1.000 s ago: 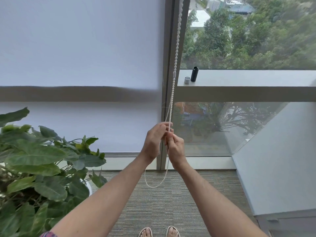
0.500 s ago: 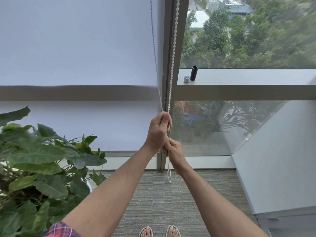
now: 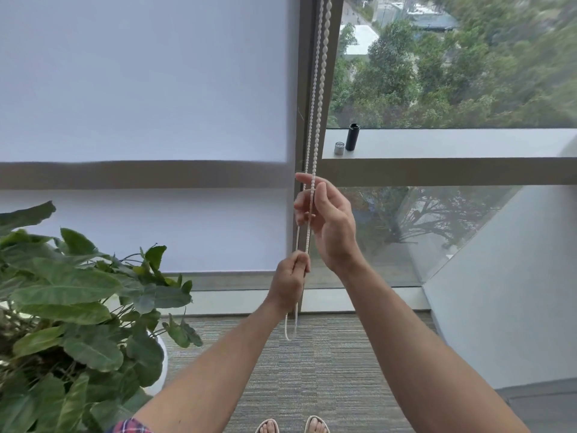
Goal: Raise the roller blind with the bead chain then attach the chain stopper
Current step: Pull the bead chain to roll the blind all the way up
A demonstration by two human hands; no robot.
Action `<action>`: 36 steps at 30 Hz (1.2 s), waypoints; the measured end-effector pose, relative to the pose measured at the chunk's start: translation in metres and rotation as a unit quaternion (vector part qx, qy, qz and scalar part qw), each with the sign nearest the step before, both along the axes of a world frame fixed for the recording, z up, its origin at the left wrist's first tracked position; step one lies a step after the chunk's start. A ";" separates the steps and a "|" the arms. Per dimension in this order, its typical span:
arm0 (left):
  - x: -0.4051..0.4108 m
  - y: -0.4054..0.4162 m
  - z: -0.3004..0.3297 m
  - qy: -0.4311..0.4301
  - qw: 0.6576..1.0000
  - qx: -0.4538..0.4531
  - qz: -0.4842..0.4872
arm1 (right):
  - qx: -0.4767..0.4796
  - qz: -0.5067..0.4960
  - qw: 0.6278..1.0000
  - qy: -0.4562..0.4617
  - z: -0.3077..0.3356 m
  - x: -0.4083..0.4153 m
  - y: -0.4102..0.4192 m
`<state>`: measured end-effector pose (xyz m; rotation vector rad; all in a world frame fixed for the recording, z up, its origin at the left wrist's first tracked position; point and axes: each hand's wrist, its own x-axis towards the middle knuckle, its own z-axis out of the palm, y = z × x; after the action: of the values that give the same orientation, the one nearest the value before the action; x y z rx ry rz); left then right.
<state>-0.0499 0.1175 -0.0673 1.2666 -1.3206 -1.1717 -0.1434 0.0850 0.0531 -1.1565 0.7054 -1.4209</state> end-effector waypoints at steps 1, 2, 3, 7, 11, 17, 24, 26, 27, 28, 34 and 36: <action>0.001 0.002 -0.005 -0.008 1.000 0.004 0.000 | -0.003 -0.010 1.000 0.000 0.000 0.003 -0.001; 0.002 0.004 -0.010 -0.016 1.000 0.010 -0.002 | -0.002 -0.024 1.000 0.006 -0.001 0.005 0.000; 0.003 0.005 -0.015 -0.025 1.000 0.017 -0.008 | -0.002 -0.041 0.999 0.016 -0.005 0.008 0.001; 0.006 0.003 -0.023 -0.057 0.996 0.036 -0.052 | -0.002 -0.113 0.991 0.066 -0.019 0.013 0.004; 0.011 -0.006 -0.018 -0.067 0.991 0.062 -0.098 | -0.015 -0.136 0.987 0.085 -0.023 0.012 0.002; 0.025 -0.037 0.011 -0.027 0.994 0.087 -0.056 | -0.019 -0.132 0.985 0.111 -0.029 0.011 -0.003; 0.016 -0.050 0.088 0.160 0.986 -0.014 -0.055 | 0.061 -0.112 0.983 0.135 -0.091 0.005 0.014; 0.011 -0.048 0.103 0.199 0.973 -0.041 -0.105 | 0.076 -0.118 0.980 0.140 -0.099 0.001 0.016; 0.008 -0.048 0.108 0.216 0.967 -0.047 -0.127 | 0.077 -0.122 0.979 0.143 -0.101 0.000 0.015; 0.004 -0.046 0.112 0.227 0.962 -0.049 -0.142 | 0.076 -0.125 0.978 0.147 -0.101 0.000 0.015; -0.010 -0.037 0.112 0.219 0.970 -0.086 -0.054 | 0.081 -0.102 0.982 0.136 -0.102 0.007 0.021; -0.009 -0.033 0.113 0.221 0.971 -0.087 -0.025 | 0.093 -0.062 0.986 0.122 -0.102 0.006 0.022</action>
<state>-0.0589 0.0841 0.0460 0.7890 -1.0970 -1.2550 -0.1379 0.1066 -0.0493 -1.1657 1.0754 -1.2973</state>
